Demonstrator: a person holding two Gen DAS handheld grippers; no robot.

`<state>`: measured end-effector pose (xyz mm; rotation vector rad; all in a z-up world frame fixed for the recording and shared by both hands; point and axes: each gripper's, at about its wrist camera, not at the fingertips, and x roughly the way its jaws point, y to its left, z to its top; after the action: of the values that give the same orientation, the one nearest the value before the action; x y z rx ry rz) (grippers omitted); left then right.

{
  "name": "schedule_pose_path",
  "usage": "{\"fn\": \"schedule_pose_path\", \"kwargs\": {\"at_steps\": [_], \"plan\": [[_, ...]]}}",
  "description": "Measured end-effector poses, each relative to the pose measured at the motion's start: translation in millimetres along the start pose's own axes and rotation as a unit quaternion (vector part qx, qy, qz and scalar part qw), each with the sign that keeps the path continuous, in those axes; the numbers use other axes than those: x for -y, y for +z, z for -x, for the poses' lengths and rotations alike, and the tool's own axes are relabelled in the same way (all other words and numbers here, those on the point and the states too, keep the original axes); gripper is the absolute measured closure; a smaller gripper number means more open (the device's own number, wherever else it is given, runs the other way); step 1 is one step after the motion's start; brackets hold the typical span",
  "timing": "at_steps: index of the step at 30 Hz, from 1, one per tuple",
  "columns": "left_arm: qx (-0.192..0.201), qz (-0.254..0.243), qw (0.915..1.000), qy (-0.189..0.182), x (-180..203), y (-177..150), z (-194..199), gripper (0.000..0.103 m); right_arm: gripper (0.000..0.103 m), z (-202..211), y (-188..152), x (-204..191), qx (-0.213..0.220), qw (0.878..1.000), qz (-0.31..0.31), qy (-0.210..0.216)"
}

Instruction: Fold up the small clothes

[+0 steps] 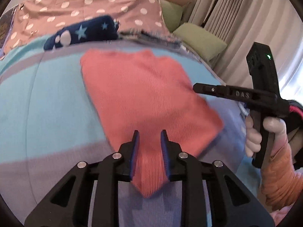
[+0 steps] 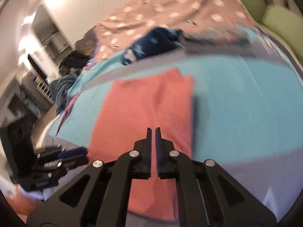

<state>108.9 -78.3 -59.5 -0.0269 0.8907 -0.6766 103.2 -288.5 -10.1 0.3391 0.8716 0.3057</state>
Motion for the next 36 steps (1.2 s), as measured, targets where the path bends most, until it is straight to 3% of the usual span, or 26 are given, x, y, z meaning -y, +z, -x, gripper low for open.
{"fn": "schedule_pose_path", "kwargs": {"at_steps": [3,6,9,10,12,16,19,21,22,24,27,31,36], "plan": [[0.013,0.002,0.9999,0.008,-12,29,-10,0.078,0.095,-28,35,-11,-0.015,0.999,0.032,0.003],[0.008,0.01,0.9994,0.033,-31,58,-39,0.078,0.094,-65,53,-4,-0.054,0.998,0.015,0.025],[-0.014,0.02,0.9978,0.062,-57,68,-71,0.077,0.093,-116,49,12,-0.103,0.994,0.021,-0.039],[-0.019,0.028,0.998,0.054,-69,66,-83,0.076,0.093,-121,47,18,-0.088,0.996,0.014,-0.021],[0.004,0.042,0.9986,0.031,-80,62,-85,0.076,0.094,-116,45,28,-0.078,0.997,-0.012,0.008],[0.007,0.02,0.9988,0.043,-69,62,-77,0.076,0.089,-99,42,24,-0.064,0.998,-0.01,0.002],[0.013,0.028,0.9987,0.041,-63,61,-60,0.066,0.053,-57,39,25,-0.022,1.0,-0.006,0.005],[0.026,0.026,0.9986,0.039,-58,57,-42,0.06,0.039,-34,35,32,-0.006,1.0,0.002,-0.008],[0.029,0.024,0.9983,0.046,-57,55,-36,0.052,0.037,-27,33,36,-0.007,1.0,0.005,-0.017],[0.03,0.021,0.998,0.052,-55,51,-29,0.043,0.037,-21,23,47,-0.021,0.999,-0.002,-0.026],[0.021,0.028,0.9982,0.049,-57,40,-25,0.042,0.037,-27,8,59,-0.052,0.998,-0.031,0.01],[0.003,0.055,0.9978,0.037,-67,28,-32,0.041,0.035,-43,-8,55,-0.085,0.995,-0.025,0.047],[-0.007,0.085,0.9963,0.01,-77,24,-45,0.037,0.035,-60,-7,58,-0.083,0.992,-0.033,0.089]]}}
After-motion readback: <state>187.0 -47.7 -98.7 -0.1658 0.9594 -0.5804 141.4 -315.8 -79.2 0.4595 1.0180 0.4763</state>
